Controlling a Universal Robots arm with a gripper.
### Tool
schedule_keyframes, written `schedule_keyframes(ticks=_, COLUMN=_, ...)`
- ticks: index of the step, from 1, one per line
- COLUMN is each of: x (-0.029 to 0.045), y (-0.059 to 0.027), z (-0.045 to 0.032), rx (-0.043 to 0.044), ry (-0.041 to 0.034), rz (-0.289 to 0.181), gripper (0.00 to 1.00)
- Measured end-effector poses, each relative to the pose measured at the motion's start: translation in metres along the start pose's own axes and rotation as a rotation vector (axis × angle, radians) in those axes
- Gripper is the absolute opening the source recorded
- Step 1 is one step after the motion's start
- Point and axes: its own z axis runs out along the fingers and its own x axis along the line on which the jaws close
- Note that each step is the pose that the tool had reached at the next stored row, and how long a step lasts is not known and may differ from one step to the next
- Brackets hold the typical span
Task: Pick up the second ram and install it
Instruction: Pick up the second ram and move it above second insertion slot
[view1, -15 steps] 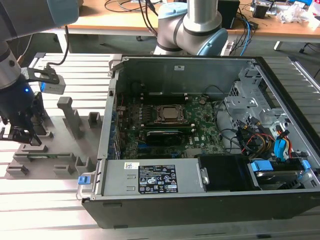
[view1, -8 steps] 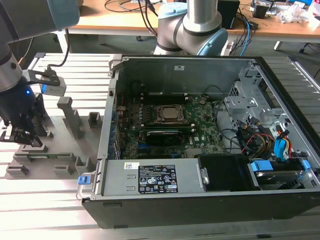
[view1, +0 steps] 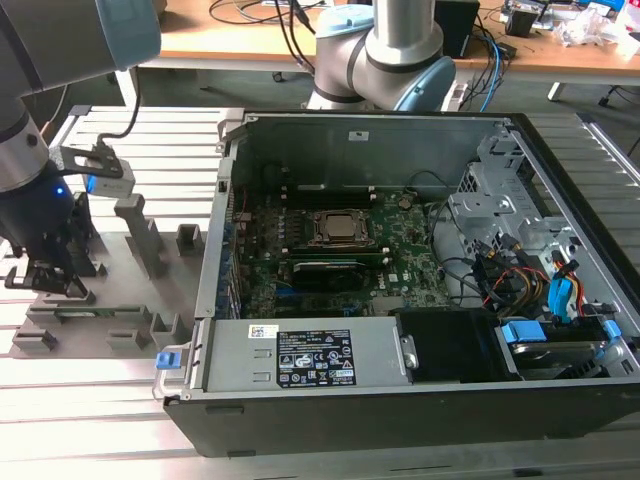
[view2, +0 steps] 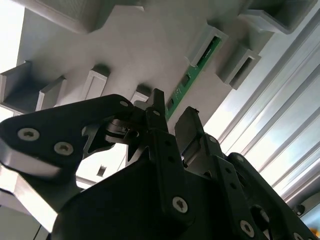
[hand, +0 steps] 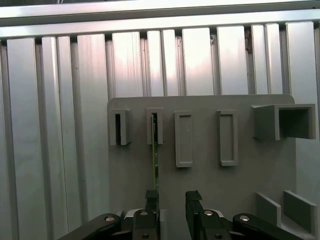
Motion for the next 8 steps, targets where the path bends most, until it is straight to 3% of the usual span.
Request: schedule_keyframes(ticks=8, x=0.0000, y=-0.0001, z=0.0075, rx=0.0001, ry=0.0000, rz=-0.001, gripper=0.36)
